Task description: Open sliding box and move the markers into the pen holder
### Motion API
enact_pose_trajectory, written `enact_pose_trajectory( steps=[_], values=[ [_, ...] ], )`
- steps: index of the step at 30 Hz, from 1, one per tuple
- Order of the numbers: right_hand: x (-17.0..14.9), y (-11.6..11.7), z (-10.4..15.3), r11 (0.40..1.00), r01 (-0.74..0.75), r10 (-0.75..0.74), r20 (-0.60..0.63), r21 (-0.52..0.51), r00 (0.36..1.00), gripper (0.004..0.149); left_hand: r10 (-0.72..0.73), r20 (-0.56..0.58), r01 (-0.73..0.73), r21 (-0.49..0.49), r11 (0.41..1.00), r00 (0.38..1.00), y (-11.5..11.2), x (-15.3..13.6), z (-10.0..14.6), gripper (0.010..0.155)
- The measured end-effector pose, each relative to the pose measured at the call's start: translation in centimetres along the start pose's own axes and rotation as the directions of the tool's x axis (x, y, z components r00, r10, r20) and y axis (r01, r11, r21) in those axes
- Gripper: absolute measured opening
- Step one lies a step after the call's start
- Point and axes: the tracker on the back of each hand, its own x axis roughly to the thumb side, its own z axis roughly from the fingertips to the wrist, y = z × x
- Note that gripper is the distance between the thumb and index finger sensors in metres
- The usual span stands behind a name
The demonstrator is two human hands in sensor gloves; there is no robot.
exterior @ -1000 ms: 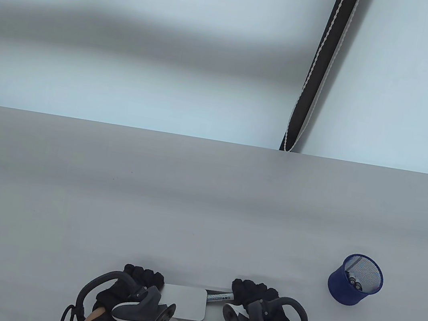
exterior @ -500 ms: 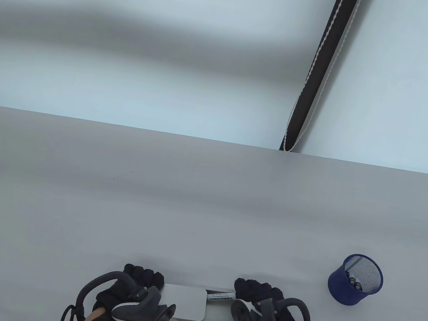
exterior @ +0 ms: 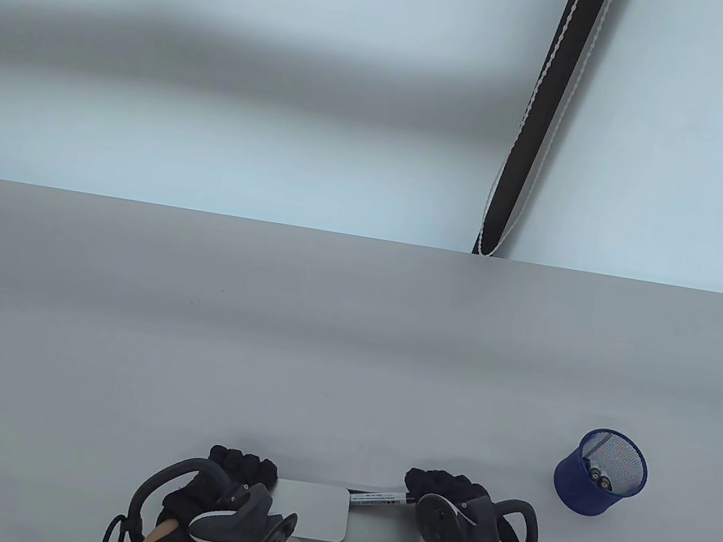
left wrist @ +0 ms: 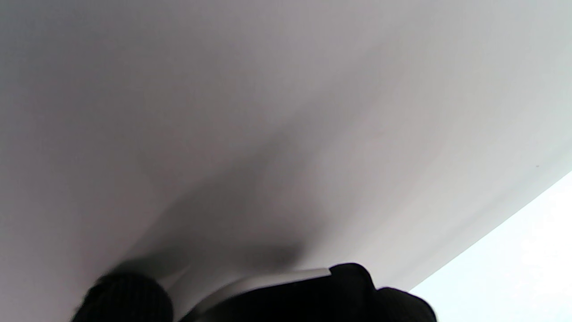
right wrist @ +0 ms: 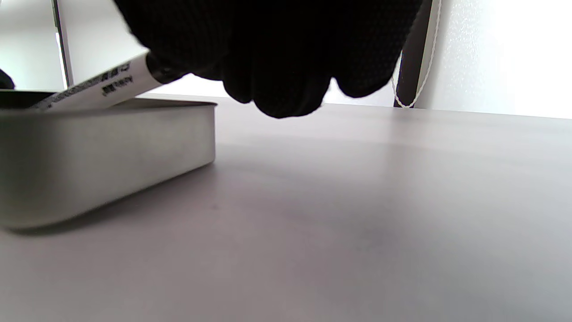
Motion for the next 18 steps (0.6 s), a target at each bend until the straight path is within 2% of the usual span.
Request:
enact_pose_trajectory(
  steps=[18],
  values=[
    [-2.5, -2.1, 0.4, 0.978, 0.207, -0.208, -0.045, -0.039, 0.977, 0.044, 0.0, 0.0, 0.0, 0.0, 1.0, 1.0, 0.0, 0.0, 0.0, 0.084]
  ],
)
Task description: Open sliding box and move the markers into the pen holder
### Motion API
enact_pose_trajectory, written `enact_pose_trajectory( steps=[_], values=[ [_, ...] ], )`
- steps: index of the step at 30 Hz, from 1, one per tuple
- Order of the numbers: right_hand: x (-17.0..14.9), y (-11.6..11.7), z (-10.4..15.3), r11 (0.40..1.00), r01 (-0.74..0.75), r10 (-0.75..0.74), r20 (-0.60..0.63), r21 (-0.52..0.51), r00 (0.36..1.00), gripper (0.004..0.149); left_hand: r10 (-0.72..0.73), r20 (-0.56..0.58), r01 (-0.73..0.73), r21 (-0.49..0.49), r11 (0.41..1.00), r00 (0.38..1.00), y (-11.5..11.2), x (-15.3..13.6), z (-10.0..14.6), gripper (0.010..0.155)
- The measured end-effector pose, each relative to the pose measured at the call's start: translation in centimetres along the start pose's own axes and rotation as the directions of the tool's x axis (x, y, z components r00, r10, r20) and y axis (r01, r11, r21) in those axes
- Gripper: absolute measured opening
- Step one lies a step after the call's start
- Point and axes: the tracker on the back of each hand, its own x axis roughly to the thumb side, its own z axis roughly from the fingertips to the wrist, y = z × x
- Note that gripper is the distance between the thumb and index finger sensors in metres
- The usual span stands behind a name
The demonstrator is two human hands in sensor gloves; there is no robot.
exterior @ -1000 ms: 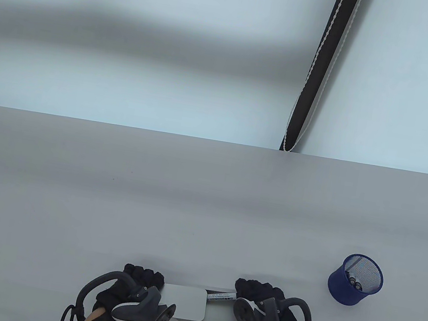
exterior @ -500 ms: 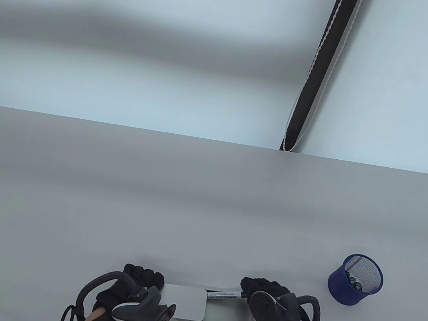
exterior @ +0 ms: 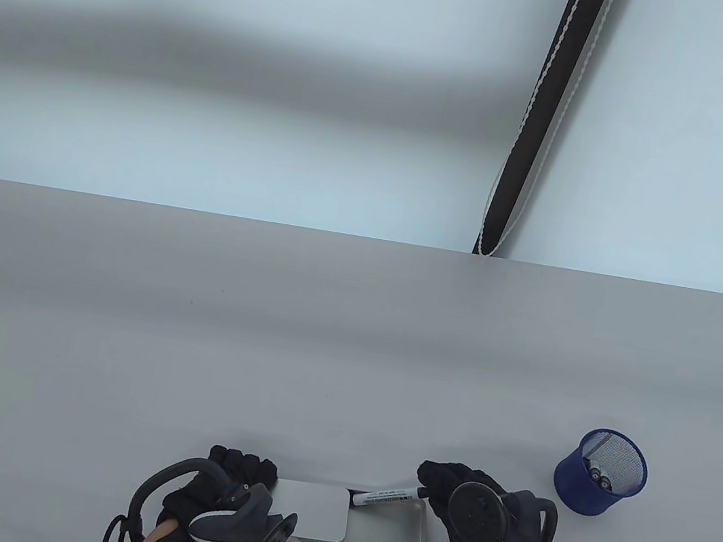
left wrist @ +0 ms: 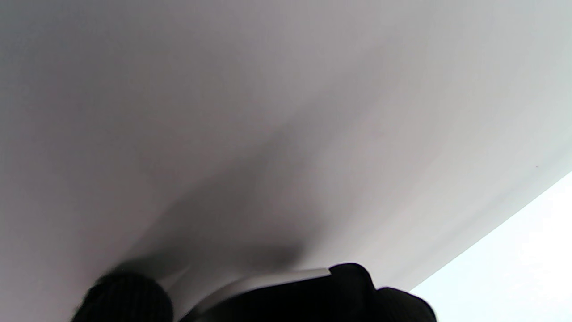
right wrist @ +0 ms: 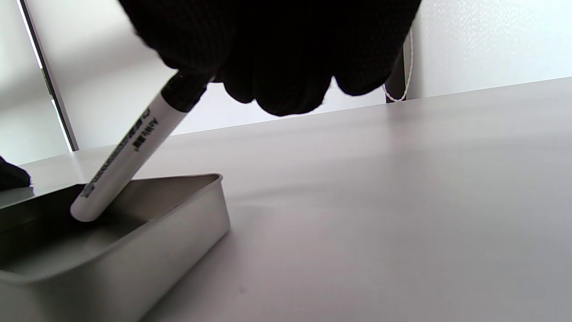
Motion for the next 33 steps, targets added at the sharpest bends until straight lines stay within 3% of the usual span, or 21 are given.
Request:
enact_pose_trajectory(
  steps=[17, 33],
  values=[
    [-0.7, -1.7, 0.3, 0.991, 0.118, -0.119, -0.019, -0.057, 0.993, 0.042, -0.001, -0.002, 0.001, -0.003, 1.0, 1.0, 0.0, 0.0, 0.0, 0.084],
    [-2.6, -4.6, 1.4, 0.921, 0.299, -0.311, -0.007, -0.248, 0.95, 0.04, -0.001, -0.002, 0.001, -0.003, 1.0, 1.0, 0.0, 0.0, 0.0, 0.084]
  ],
)
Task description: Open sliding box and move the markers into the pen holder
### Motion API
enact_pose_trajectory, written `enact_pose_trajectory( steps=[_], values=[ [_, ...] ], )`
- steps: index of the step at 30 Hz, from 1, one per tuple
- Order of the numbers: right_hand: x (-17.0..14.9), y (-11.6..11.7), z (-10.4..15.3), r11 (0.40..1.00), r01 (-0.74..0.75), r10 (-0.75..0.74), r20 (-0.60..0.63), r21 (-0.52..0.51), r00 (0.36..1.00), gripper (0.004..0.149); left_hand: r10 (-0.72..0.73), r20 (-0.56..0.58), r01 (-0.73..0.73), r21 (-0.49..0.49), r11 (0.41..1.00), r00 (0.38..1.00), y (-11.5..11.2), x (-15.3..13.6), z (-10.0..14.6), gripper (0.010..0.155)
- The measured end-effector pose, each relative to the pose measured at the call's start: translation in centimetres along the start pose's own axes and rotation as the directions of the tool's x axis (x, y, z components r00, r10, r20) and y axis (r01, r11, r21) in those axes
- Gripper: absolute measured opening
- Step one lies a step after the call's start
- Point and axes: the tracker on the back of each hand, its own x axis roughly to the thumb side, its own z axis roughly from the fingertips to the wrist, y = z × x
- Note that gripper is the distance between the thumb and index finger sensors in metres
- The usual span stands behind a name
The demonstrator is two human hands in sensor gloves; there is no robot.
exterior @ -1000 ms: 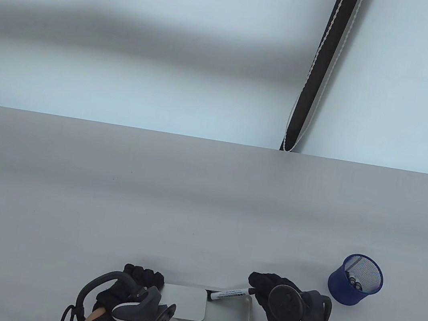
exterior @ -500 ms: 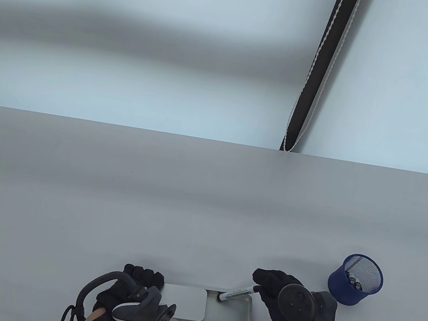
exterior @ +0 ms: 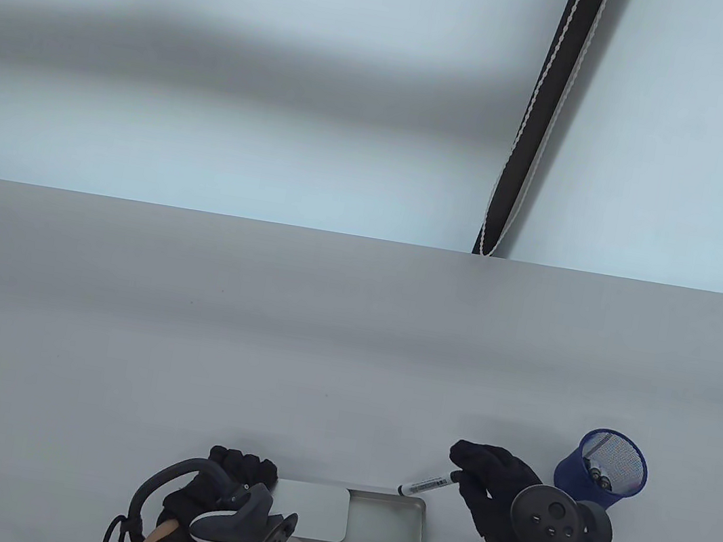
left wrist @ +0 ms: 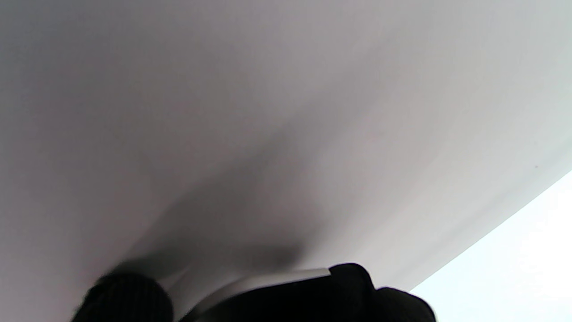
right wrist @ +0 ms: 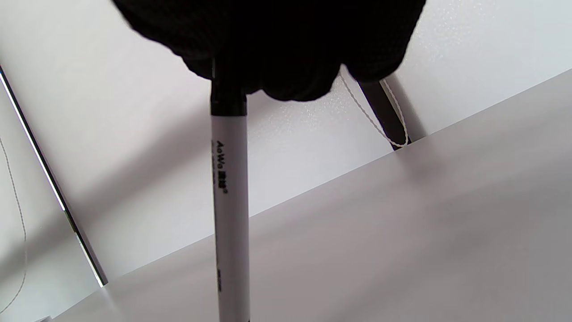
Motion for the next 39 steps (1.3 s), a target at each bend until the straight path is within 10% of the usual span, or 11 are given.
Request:
enact_pose_trajectory(
  steps=[17, 39],
  values=[
    [-0.4, -3.7, 1.3, 0.912, -0.137, 0.11, -0.091, -0.387, 0.99, 0.041, 0.0, 0.001, 0.0, 0.0, 1.0, 1.0, 0.0, 0.0, 0.0, 0.084],
    [-1.7, -6.6, 2.9, 0.72, -0.389, 0.292, -0.257, -0.575, 0.921, 0.04, -0.004, 0.001, 0.004, -0.001, 1.0, 1.0, 0.0, 0.1, 0.0, 0.084]
  ],
)
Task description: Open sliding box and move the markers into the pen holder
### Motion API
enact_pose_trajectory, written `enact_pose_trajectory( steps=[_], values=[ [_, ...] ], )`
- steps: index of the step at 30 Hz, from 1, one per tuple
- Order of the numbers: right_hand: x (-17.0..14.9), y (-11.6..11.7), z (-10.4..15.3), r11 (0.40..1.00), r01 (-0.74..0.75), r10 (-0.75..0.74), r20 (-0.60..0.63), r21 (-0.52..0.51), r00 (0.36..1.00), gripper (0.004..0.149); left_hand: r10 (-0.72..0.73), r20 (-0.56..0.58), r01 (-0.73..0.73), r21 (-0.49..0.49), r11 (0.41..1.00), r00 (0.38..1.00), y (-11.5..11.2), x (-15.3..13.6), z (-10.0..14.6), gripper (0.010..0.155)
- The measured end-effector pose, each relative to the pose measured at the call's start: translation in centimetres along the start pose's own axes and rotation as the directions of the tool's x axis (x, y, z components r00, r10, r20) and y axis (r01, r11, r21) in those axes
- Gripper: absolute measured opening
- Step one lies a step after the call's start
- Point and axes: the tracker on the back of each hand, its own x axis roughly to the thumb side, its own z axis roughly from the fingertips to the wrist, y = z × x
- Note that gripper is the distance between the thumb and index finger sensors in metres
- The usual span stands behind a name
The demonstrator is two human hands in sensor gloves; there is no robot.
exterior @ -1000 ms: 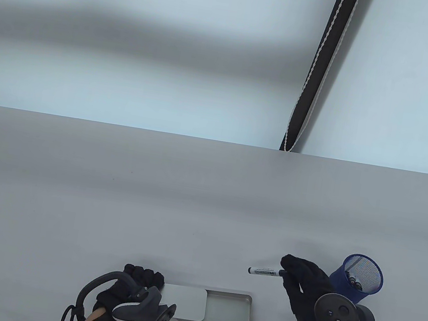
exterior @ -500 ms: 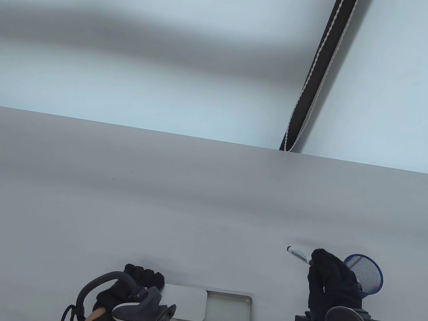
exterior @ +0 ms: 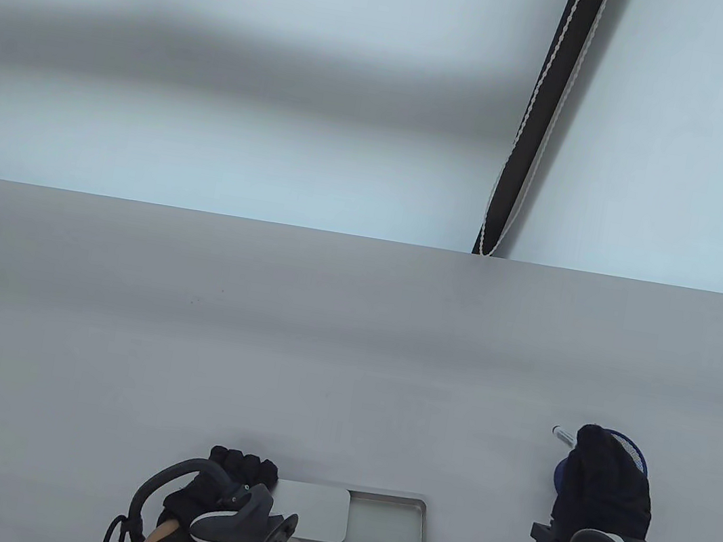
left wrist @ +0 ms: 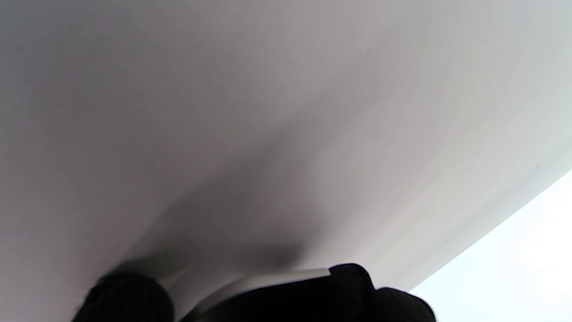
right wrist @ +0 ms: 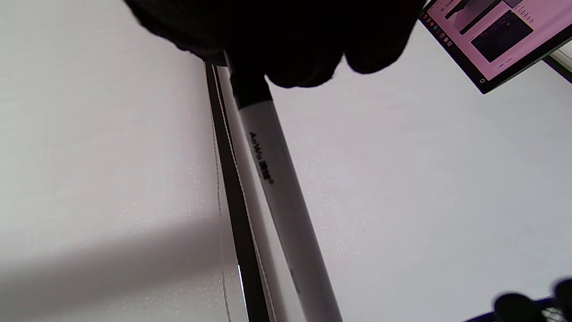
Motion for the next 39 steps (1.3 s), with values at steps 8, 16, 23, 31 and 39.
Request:
enact_pose_trajectory(
  steps=[8, 16, 23, 31, 39],
  values=[
    [-0.9, 0.1, 0.0, 0.999, -0.044, 0.044, -0.017, -0.02, 0.999, 0.04, 0.0, 0.002, 0.0, 0.0, 1.0, 1.0, 0.0, 0.0, 0.0, 0.084],
    [-2.3, 0.7, 0.2, 0.997, -0.075, 0.076, -0.072, 0.008, 0.995, 0.039, -0.002, 0.001, 0.002, 0.0, 1.0, 1.0, 0.0, 0.0, 0.0, 0.084],
    [-2.7, 0.6, 0.3, 0.995, -0.095, 0.094, -0.088, 0.0, 0.992, 0.039, -0.002, 0.0, 0.002, -0.001, 1.0, 1.0, 0.0, 0.1, 0.0, 0.084],
    [-2.8, 1.0, 0.4, 0.994, -0.108, 0.11, -0.094, 0.02, 0.99, 0.039, -0.002, 0.0, 0.002, -0.001, 1.0, 1.0, 0.0, 0.1, 0.0, 0.084],
    [-3.0, 2.6, 1.0, 0.983, -0.147, 0.157, -0.089, 0.111, 0.984, 0.039, -0.004, 0.0, 0.004, 0.0, 1.0, 1.0, 0.1, 0.1, 0.0, 0.084]
  ],
)
